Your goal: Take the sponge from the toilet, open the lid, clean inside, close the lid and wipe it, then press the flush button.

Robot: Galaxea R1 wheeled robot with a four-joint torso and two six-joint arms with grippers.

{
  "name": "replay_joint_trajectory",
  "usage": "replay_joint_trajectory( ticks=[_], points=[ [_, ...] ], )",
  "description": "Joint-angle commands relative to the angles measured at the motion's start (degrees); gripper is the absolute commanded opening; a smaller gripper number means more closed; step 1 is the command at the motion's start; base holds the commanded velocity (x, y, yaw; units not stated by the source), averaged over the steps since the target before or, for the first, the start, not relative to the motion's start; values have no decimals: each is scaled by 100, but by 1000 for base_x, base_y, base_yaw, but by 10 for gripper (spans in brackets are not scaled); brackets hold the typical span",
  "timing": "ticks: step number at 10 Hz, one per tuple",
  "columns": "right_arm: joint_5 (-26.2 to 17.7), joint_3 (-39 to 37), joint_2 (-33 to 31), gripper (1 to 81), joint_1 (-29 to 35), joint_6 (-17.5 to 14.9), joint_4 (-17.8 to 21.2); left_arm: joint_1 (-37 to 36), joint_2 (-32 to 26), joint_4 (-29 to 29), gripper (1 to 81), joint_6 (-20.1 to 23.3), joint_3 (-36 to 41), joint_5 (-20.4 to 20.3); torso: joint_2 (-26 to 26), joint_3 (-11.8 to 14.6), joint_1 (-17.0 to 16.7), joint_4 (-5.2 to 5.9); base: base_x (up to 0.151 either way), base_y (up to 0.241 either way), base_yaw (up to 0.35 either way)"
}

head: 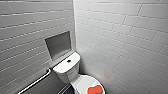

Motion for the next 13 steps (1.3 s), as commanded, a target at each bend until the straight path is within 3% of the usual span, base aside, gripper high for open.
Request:
replay_joint_trajectory(
  ticks=[1,2,3,4,6,8,9,10,11,13],
  points=[
    [-340,-54,-146,811,129,21,-12,-67,-94,59,811,43,61,355,0,0,0,0,0,0,0],
    [-340,7,-190,811,199,21,-12,-67,-103,59,811,43,62,355,0,0,0,0,0,0,0],
    [-340,69,-217,811,261,21,-12,-67,-112,50,811,43,62,355,-575,0,369,0,0,0,0],
    [-340,104,-286,811,322,56,14,-67,-112,50,811,43,62,372,-606,-477,386,-206,0,0,0],
    [-340,272,-480,811,524,180,102,-58,-103,59,811,43,44,416,-837,-629,531,-231,0,0,0],
    [-340,728,-885,811,814,346,243,-40,-86,68,811,43,35,416,-1209,-991,761,-263,0,0,0],
    [-332,1103,-1190,811,946,434,252,-40,-77,68,811,43,35,416,-1412,-1178,889,-177,0,0,0],
    [-323,1523,-1540,811,1096,573,252,-40,-60,68,811,43,35,416,-1633,-1331,1029,-193,0,0,0],
    [-314,1956,-1901,811,1280,697,243,-31,-42,76,811,43,26,416,-1843,-1029,1165,-195,0,0,0],
    [-314,2388,-2290,811,1631,968,252,-31,-6,68,811,43,26,416,-2188,-1143,1390,-195,0,0,0]
  ],
)
